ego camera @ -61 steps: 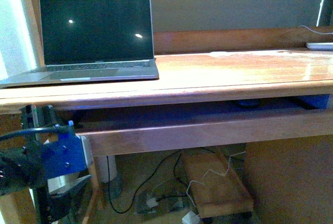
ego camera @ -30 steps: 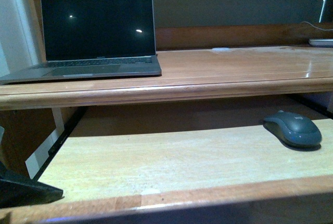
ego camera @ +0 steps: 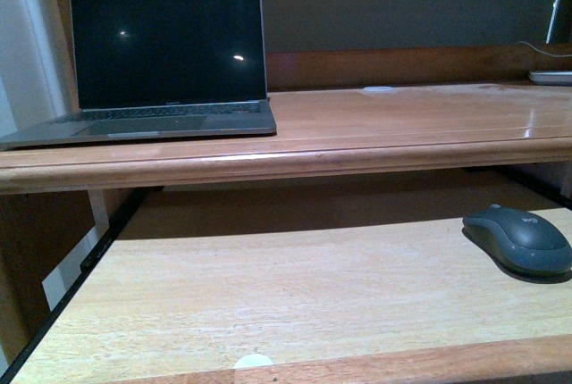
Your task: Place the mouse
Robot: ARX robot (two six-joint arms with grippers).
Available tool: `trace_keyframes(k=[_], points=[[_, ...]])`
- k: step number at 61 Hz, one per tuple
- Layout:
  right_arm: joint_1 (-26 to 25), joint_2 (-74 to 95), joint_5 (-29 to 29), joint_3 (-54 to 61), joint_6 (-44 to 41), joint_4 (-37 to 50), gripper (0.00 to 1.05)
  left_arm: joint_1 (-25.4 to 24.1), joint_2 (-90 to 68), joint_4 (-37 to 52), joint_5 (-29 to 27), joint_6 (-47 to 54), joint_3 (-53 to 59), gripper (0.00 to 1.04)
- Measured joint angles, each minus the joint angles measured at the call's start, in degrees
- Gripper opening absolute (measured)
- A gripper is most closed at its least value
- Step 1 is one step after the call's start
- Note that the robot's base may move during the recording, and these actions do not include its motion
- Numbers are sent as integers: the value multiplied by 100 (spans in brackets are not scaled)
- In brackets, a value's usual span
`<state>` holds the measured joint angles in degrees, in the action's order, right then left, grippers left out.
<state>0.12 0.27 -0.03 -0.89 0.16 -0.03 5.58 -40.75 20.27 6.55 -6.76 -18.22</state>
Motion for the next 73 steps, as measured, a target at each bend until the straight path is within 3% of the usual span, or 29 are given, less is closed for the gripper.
trace_keyframes(k=[2,7,13,19,27,38,49,73], points=[[0,0,2,0,0,0,97,-72,337,-138,-424,146,199,71],[-81,260,-267,-50,378,17,97,-422,883,-195,-656,348,533,58],[-116,1744,-337,-424,960,1217,97,-525,1182,-195,-649,507,750,41],[-35,3405,-275,-1132,1021,2524,97,-531,1386,-216,-651,564,960,23],[271,5141,-221,-2146,901,3115,97,-533,1631,-278,-654,577,1139,2],[717,7130,2,-3381,293,2922,97,-533,1976,-424,-656,610,1338,3],[758,7921,214,-4168,-146,2291,97,-533,2273,-586,-656,612,1473,3],[835,8140,350,-4295,-581,1519,97,-533,2872,-844,-654,612,1781,3]])
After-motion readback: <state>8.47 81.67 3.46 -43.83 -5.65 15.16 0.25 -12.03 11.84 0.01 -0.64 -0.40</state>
